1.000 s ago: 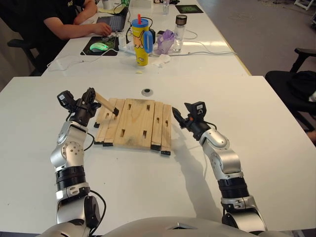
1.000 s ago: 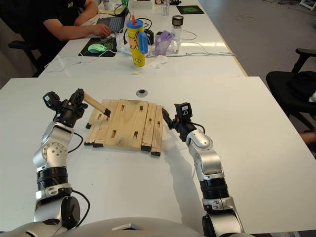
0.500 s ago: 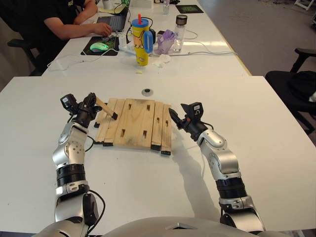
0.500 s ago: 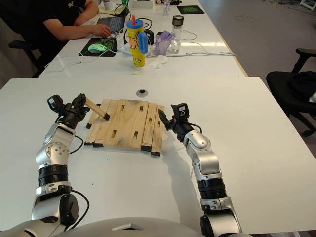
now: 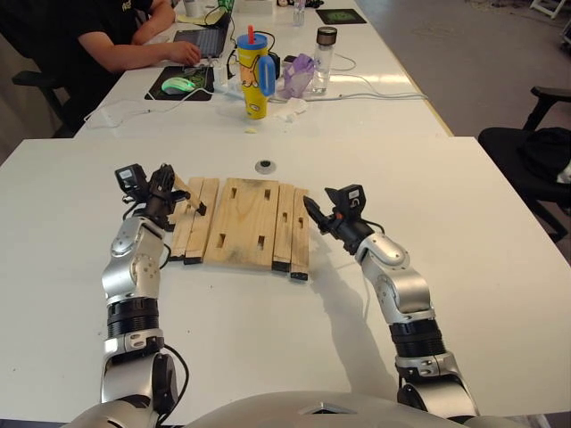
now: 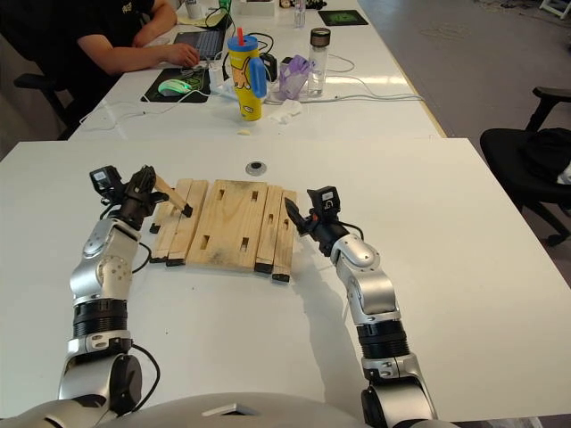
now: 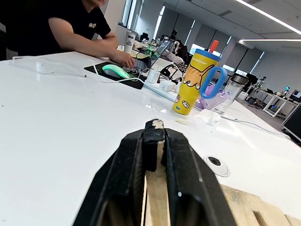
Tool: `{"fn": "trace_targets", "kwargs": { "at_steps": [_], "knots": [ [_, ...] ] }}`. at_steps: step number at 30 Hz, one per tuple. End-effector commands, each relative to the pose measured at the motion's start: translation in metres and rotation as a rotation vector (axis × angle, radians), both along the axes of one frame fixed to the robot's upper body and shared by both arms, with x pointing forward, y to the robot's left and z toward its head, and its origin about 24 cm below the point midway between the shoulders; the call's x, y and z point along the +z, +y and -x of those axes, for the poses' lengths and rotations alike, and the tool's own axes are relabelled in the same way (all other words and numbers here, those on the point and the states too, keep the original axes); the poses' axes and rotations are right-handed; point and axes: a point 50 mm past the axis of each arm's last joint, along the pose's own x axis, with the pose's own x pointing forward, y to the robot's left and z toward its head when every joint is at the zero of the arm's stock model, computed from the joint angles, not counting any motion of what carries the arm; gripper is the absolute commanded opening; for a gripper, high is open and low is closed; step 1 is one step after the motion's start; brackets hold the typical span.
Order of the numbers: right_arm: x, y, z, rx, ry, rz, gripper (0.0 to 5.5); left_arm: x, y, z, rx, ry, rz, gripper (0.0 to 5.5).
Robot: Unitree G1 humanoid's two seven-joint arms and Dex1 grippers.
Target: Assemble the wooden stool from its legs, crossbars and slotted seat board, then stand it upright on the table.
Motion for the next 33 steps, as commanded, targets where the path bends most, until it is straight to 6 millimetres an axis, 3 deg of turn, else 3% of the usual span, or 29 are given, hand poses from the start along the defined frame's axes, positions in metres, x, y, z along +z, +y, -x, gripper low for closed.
{"fn": "trace_targets", "kwargs": {
  "at_steps": [1,7,18,29,30,33],
  "knots": [
    [0.003,0.004,-0.001,0.007,-0.008,0.017,3.01,-0.035,-0.012,0.013,0.008,0.165,-0.118,0.45],
    [0.0,0.006,0.001,0.016,-0.001,0.047,3.01,-0.063,-0.028,0.027,0.008,0.258,-0.201,0.45],
    [-0.002,0.008,0.003,0.018,0.016,0.061,3.01,-0.083,-0.043,0.036,-0.05,0.29,-0.216,0.45],
    [-0.002,0.009,0.001,0.024,0.014,0.067,3.01,-0.06,-0.049,0.023,-0.09,0.133,-0.228,0.45],
    [-0.002,0.009,0.0,0.026,0.014,0.067,3.01,-0.057,-0.05,0.022,-0.095,0.116,-0.234,0.81],
    [-0.002,0.01,-0.001,0.03,0.013,0.066,3.01,-0.05,-0.052,0.019,-0.099,0.077,-0.232,1.12]
  ]
}}
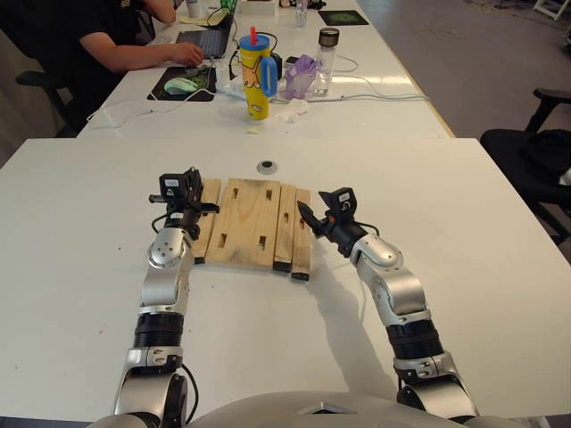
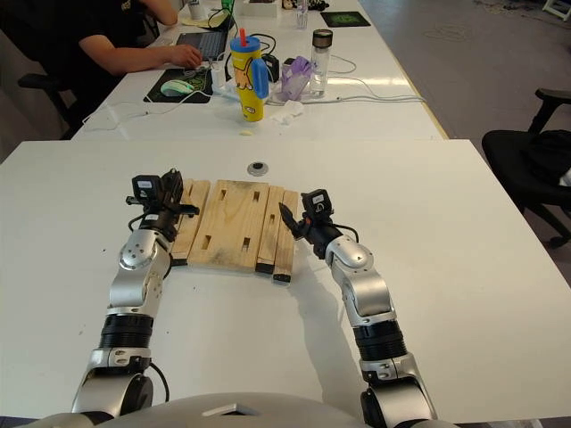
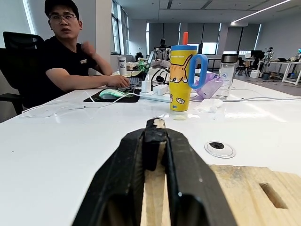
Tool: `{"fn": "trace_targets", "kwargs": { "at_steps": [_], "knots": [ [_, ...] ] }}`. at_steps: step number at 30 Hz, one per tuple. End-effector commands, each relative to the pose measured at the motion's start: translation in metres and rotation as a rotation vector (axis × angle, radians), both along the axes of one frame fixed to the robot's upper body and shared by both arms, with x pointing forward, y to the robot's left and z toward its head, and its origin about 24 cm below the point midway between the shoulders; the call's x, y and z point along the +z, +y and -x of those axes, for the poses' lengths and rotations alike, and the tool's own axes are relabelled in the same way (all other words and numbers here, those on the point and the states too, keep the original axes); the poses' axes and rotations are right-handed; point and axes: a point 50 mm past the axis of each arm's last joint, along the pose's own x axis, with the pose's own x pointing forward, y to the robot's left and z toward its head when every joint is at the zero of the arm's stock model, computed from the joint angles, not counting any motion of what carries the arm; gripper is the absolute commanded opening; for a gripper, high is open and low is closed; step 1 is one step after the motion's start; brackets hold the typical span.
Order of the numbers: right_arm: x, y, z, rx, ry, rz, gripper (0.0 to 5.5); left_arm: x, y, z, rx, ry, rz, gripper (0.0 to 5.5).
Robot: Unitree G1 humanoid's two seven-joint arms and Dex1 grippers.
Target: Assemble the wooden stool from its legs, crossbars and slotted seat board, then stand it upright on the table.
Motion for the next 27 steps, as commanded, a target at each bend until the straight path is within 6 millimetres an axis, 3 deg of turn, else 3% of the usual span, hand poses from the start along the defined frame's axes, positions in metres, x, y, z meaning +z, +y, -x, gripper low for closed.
{"fn": "trace_targets", "kwargs": {
  "at_steps": [1,12,16,19,21,24,27],
  "knots": [
    [0.001,0.0,-0.003,0.001,-0.001,0.008,3.01,-0.016,-0.004,0.006,-0.017,0.064,0.02,1.28],
    [-0.003,0.003,-0.002,0.016,0.006,0.002,3.01,0.034,0.006,0.006,0.013,-0.206,0.041,2.85],
    [-0.005,0.002,-0.003,0.011,0.009,0.0,3.01,0.086,0.005,0.005,0.034,-0.393,0.036,2.85],
    [-0.005,0.003,-0.002,0.007,0.01,-0.005,3.01,0.132,-0.004,-0.011,-0.03,-0.478,0.046,2.85],
    [-0.005,0.005,-0.003,0.008,0.01,-0.008,3.01,0.15,-0.008,-0.024,-0.062,-0.468,0.02,2.85],
    [-0.005,0.008,-0.004,0.01,0.008,-0.013,3.01,0.152,-0.009,-0.046,-0.103,-0.384,-0.033,2.85],
    [-0.005,0.01,-0.005,0.018,0.004,-0.013,3.01,0.134,-0.002,-0.063,-0.1,-0.282,-0.054,2.85]
  ]
}}
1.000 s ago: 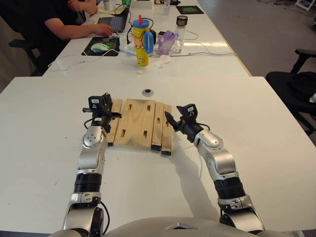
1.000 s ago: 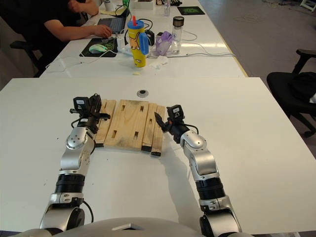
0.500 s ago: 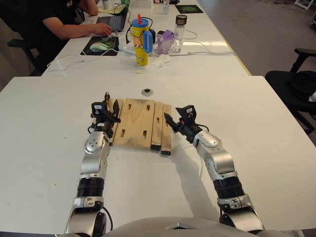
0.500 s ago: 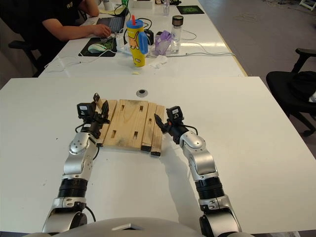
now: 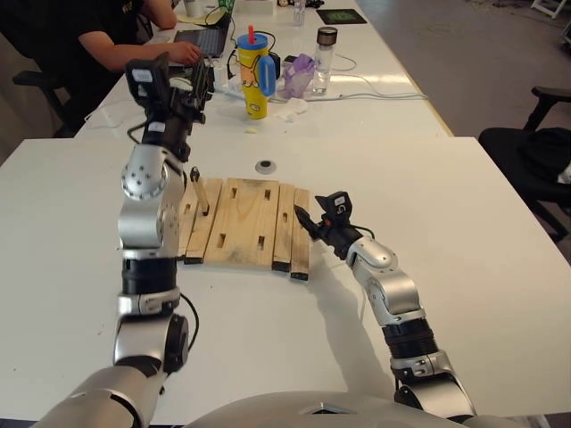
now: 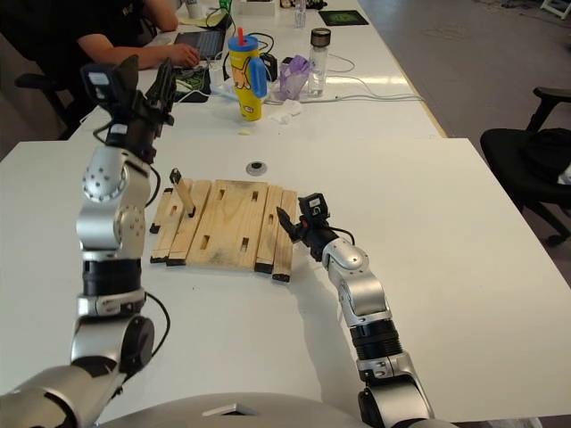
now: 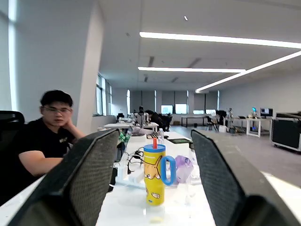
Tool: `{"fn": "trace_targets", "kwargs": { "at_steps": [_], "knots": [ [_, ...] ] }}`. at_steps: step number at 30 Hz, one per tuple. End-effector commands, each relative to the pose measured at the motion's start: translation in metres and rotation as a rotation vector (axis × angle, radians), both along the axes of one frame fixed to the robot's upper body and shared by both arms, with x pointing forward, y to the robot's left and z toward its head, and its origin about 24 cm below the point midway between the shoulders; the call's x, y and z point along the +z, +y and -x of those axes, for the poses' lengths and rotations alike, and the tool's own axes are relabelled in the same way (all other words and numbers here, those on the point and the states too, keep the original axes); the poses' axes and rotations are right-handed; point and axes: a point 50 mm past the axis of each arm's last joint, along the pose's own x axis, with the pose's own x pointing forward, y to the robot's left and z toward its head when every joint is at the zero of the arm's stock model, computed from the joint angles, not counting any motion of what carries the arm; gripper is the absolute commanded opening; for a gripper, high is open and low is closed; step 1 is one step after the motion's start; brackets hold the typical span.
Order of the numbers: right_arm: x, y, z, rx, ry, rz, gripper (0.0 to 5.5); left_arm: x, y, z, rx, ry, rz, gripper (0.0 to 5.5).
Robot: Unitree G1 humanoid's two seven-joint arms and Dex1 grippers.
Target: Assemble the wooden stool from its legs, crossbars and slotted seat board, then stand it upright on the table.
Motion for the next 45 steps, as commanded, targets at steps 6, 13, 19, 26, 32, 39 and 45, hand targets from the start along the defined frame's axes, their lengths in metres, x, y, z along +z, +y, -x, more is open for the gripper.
{"fn": "trace_targets", "kwargs": {
  "at_steps": [6,13,19,26,32,39,45],
  "knots": [
    [0.005,0.008,-0.005,0.025,-0.031,0.003,3.01,-0.138,0.026,-0.014,0.069,0.6,0.001,2.85],
    [0.006,0.006,-0.007,0.02,-0.041,0.013,3.01,-0.121,0.006,-0.018,-0.002,0.482,0.063,2.85],
    [0.005,0.008,-0.005,0.017,-0.043,0.005,3.01,-0.042,0.019,-0.003,0.095,0.022,0.046,2.85],
    [0.003,0.002,-0.003,0.003,-0.036,0.004,3.01,-0.078,0.014,0.044,0.11,0.157,-0.004,2.85],
    [0.003,0.004,0.0,0.009,-0.028,-0.003,3.01,-0.115,0.009,0.06,0.121,0.352,0.028,2.85],
    [0.005,0.006,-0.002,0.028,-0.029,-0.004,3.01,-0.129,0.009,0.053,0.158,0.441,0.003,2.85],
    [0.004,0.006,-0.003,0.021,-0.028,-0.002,3.01,-0.135,0.014,0.047,0.166,0.481,-0.021,1.78]
  ]
}}
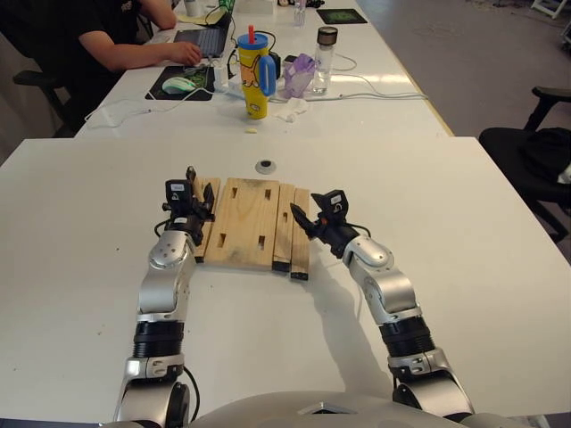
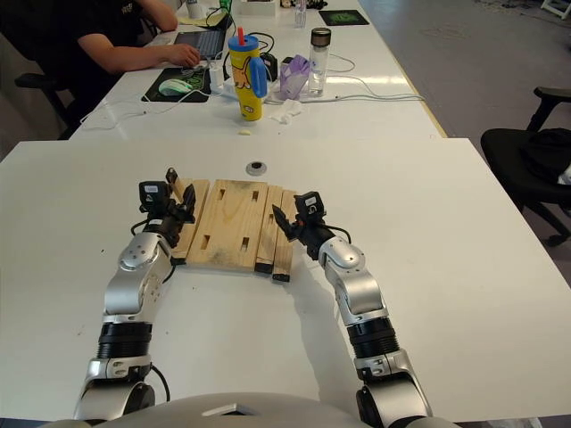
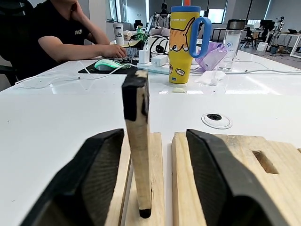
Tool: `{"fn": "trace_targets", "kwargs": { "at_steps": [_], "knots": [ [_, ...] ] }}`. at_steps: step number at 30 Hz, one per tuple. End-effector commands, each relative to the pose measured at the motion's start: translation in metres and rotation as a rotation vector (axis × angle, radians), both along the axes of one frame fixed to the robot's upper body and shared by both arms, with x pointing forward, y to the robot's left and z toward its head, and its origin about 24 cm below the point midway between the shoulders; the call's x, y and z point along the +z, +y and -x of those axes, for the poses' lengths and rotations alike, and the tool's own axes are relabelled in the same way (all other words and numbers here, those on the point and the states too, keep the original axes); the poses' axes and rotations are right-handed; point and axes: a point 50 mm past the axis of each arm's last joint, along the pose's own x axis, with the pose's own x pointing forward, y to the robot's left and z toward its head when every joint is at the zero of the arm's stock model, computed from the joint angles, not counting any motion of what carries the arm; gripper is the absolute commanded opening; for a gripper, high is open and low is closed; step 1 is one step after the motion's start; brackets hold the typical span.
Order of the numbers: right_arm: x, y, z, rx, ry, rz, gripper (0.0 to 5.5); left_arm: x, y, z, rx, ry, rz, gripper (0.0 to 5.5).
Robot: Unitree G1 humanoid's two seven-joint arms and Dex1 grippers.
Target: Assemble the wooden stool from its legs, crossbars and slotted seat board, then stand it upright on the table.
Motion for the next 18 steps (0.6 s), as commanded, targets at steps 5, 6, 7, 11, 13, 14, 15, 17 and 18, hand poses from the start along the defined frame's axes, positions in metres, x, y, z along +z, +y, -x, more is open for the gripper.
{"fn": "trace_targets", "kwargs": {
  "at_steps": [5,6,7,11,13,14,15,17,18],
  "knots": [
    [0.001,0.003,-0.002,-0.004,-0.002,-0.001,3.01,-0.003,0.008,-0.012,0.0,0.05,-0.063,0.86],
    [0.001,0.003,-0.002,-0.008,-0.004,-0.001,3.01,-0.003,0.008,-0.013,-0.004,0.051,-0.069,0.74],
    [0.001,0.002,-0.003,-0.013,-0.007,0.002,3.01,-0.002,0.009,-0.014,-0.006,0.048,-0.073,0.6],
    [0.008,-0.001,-0.008,-0.091,-0.042,-0.047,3.01,0.019,0.008,-0.023,-0.037,-0.064,-0.064,0.42],
    [0.01,-0.004,-0.01,-0.113,-0.045,-0.076,3.01,0.037,0.008,-0.028,-0.057,-0.157,-0.044,0.42],
    [0.012,-0.007,-0.011,-0.113,-0.044,-0.097,3.19,0.048,0.008,-0.03,-0.068,-0.202,-0.027,0.42],
    [0.015,-0.01,-0.011,-0.09,-0.058,-0.124,3.22,0.06,0.007,-0.032,-0.092,-0.249,0.005,0.42],
    [0.022,-0.017,-0.012,-0.061,-0.076,-0.189,3.57,0.081,0.007,-0.034,-0.14,-0.328,0.054,0.42],
    [0.028,-0.022,-0.013,-0.026,-0.086,-0.232,3.73,0.092,0.008,-0.035,-0.175,-0.362,0.089,0.42]
  ]
}}
